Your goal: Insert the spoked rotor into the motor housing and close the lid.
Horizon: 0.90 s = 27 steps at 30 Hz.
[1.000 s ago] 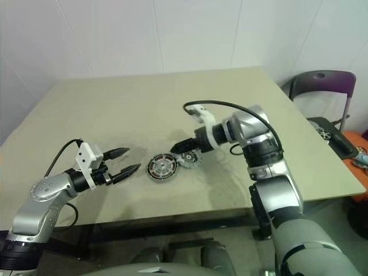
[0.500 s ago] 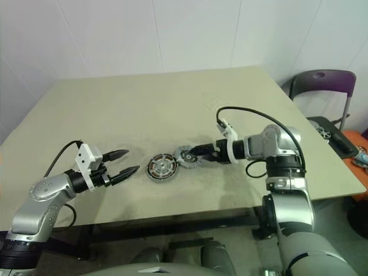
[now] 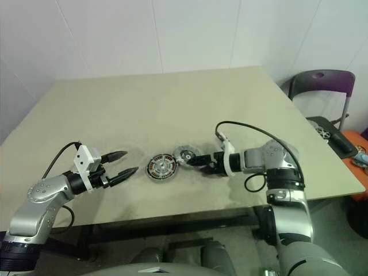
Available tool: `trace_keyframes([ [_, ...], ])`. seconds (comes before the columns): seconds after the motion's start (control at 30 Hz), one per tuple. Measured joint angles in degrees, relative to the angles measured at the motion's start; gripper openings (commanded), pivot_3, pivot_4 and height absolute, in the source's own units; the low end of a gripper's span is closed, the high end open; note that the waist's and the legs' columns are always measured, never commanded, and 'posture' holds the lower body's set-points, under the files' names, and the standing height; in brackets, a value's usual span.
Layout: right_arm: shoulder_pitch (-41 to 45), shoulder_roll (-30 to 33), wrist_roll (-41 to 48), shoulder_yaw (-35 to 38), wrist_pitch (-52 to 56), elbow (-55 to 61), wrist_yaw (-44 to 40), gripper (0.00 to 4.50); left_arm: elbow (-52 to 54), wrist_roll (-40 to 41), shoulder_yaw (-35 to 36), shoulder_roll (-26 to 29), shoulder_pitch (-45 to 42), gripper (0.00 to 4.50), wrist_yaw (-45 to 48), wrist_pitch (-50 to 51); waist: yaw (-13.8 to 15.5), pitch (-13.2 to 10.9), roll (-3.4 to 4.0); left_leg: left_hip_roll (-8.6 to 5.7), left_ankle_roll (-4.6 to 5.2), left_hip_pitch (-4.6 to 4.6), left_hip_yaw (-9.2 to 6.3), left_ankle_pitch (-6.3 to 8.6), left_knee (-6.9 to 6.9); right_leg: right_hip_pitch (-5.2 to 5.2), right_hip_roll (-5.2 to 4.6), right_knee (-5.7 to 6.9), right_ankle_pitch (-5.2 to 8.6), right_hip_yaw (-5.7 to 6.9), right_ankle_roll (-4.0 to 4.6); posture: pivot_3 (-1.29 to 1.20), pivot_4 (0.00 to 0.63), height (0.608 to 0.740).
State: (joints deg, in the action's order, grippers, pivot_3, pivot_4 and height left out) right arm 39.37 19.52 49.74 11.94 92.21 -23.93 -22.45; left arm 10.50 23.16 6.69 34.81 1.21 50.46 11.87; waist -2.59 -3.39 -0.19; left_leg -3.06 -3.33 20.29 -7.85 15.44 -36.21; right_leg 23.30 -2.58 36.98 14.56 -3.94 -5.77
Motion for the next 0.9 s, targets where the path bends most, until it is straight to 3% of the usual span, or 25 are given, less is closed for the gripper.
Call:
trace_keyframes([
  [0.47, -0.4, -7.3, 1.8, 10.3, 0.0, -1.3, 11.1, 4.48, 1.0, 0.1, 1.2, 0.7, 0.4, 3.66, -0.1, 0.1, 0.0, 0.0, 0.00, 0.01, 0.00, -0.04, 0.00, 0.00, 0.00, -0.03, 0.03, 0.01, 0.00, 0.00, 0.00, 0.00, 0.000, 0.740],
  [0.9, -0.6, -11.2, -1.6, 19.6, 0.0, -2.8, 13.2, 4.48, 1.6, 0.1, 1.3, 1.2, 0.4, 3.66, -0.2, 0.3, 0.0, 0.0, 0.01, 0.02, 0.01, -0.21, 0.03, -0.01, -0.04, -0.22, 0.03, 0.01, 0.09, -0.01, -0.10, 0.00, 0.000, 0.740],
])
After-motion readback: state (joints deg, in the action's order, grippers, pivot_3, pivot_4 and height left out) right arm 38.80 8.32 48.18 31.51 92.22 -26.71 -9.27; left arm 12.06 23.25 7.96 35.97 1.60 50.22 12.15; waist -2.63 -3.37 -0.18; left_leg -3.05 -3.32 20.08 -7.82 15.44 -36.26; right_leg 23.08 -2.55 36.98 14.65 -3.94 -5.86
